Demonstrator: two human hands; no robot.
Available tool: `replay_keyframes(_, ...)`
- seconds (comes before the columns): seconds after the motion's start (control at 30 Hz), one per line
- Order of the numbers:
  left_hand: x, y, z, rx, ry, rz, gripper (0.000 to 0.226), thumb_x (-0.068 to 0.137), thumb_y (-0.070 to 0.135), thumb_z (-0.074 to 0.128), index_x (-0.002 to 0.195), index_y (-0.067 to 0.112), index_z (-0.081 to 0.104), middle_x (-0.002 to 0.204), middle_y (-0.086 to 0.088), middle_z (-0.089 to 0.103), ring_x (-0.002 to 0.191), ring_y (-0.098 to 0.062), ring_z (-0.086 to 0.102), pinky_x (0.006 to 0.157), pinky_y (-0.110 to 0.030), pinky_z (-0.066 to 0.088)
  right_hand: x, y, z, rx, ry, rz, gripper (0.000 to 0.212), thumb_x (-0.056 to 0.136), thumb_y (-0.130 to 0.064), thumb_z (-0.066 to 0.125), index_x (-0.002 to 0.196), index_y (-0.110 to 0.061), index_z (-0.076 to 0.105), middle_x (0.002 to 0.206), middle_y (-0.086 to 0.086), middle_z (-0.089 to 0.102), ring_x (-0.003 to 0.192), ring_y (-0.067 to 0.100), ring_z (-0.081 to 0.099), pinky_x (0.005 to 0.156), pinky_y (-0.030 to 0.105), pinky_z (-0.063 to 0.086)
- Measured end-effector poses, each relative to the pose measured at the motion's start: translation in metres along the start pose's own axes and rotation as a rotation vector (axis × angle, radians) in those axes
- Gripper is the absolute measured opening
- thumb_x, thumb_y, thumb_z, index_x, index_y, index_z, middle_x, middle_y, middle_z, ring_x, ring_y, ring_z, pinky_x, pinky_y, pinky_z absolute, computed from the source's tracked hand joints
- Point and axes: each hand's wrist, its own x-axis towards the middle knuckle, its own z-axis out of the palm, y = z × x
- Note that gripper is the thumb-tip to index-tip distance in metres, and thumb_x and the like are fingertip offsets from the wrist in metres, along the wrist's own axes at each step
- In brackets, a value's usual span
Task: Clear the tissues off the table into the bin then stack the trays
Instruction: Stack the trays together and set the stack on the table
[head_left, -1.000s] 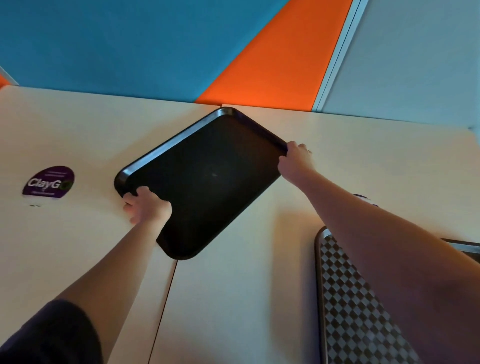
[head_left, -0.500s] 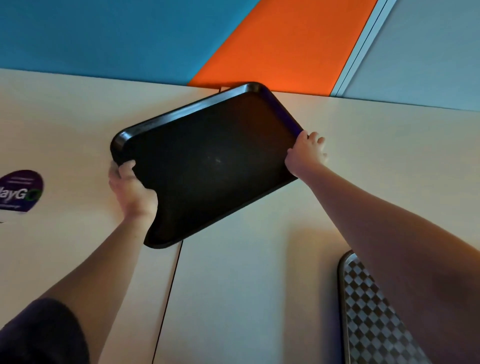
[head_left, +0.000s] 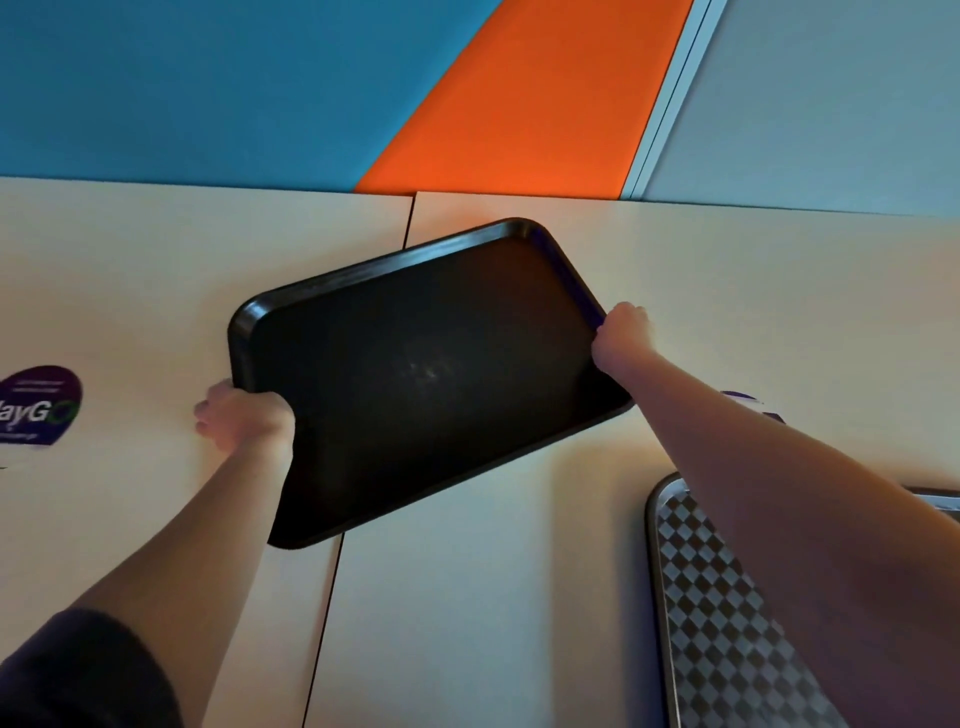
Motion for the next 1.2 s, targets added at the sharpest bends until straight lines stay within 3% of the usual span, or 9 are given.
replay_keyframes(0.2,-0.021,0.005,-0.012,-0.068,-0.015,0.026,0.037,0.078,-0.009,0.043,0.11,0.0,0.06,0.121,-0.026,0.05,0.112,-0.043,0.045,0.09,-0.049,0.048,-0.022,0.026,-0.016,0.157,0.061,0.056,0.035,0.091,-0.003,0.048,0.125,0.003,0.046,0.125,0.021,0.051,0.116,0.038,0.052,0.093,0.045,0.048)
replay_keyframes(0.4,-0.046,0.015,-0.032,-0.099,-0.004,0.121,0.037,0.073,-0.008,0.043,0.101,0.003,0.065,0.107,-0.026,0.059,0.099,-0.044,0.056,0.081,-0.052,0.054,-0.046,0.055,-0.039,0.214,0.087,0.077,0.043,0.09,-0.001,0.047,0.131,0.006,0.039,0.133,0.024,0.045,0.124,0.038,0.046,0.101,0.044,0.043)
replay_keyframes(0.6,-0.097,0.024,-0.048,-0.134,0.023,0.205,0.037,0.076,-0.005,0.045,0.108,0.002,0.063,0.111,-0.027,0.057,0.103,-0.044,0.053,0.084,-0.055,0.052,-0.076,0.102,-0.067,0.23,0.145,0.076,0.044,0.09,-0.001,0.047,0.132,0.008,0.037,0.135,0.026,0.043,0.127,0.039,0.044,0.103,0.042,0.041)
replay_keyframes(0.97,-0.246,-0.017,-0.054,-0.253,-0.017,0.303,0.041,0.073,-0.012,0.04,0.103,0.002,0.064,0.107,-0.024,0.058,0.101,-0.043,0.056,0.083,-0.049,0.055,-0.161,0.257,-0.103,0.239,0.207,0.108,0.045,0.091,-0.004,0.048,0.134,0.003,0.037,0.135,0.022,0.045,0.125,0.037,0.046,0.096,0.046,0.046)
replay_keyframes(1.2,-0.347,-0.056,-0.037,-0.251,-0.125,0.323,0.04,0.081,-0.01,0.044,0.118,0.0,0.055,0.122,-0.023,0.052,0.113,-0.041,0.051,0.091,-0.044,0.049,-0.207,0.362,-0.097,0.237,0.209,0.215,0.047,0.088,-0.005,0.051,0.133,0.002,0.04,0.133,0.022,0.047,0.124,0.038,0.047,0.099,0.049,0.046)
